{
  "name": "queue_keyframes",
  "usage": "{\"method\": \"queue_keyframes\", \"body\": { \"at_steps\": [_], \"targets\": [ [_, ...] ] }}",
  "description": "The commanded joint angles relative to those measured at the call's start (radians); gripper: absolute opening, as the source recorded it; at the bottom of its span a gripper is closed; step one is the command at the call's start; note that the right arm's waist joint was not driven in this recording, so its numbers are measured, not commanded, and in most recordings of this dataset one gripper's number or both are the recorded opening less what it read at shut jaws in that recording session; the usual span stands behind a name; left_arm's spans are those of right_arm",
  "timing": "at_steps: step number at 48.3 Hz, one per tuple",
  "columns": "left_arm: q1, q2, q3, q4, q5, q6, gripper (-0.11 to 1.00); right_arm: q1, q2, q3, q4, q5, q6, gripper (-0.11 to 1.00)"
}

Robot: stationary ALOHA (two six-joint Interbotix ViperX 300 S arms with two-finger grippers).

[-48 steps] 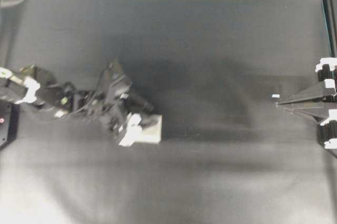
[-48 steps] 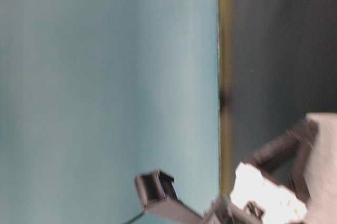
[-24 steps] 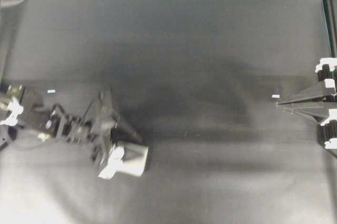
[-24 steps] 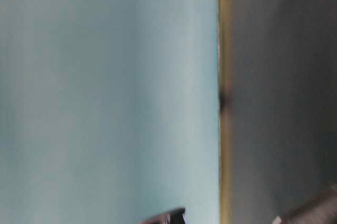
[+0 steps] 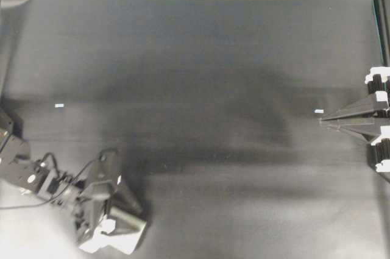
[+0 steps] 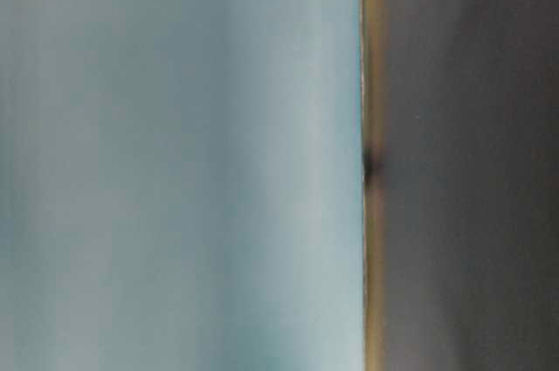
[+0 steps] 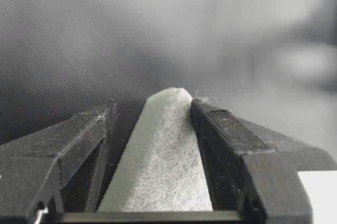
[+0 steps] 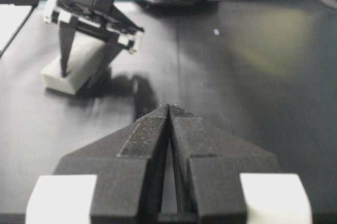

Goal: Push the sponge with the left arm to wipe the table.

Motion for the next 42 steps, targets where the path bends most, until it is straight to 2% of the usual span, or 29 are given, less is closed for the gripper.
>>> {"method": "queue_keyframes", "body": {
  "at_steps": [1,18,42],
  "targets": [
    [-0.031,-0.011,0.003,0.003,-0.003,-0.006,0.56,0.0,0.005,-0.006,0.002,-0.005,0.008,0.01],
    [0.002,-0.032,-0.014,0.005,-0.008,0.008,0.56,0.0,0.003,-0.006,0.002,-0.005,0.006,0.01],
    [0.058,-0.299,0.012,0.005,0.035,0.101,0.56,0.0,-0.018,0.002,0.002,-0.005,0.006,0.01]
  ]
}}
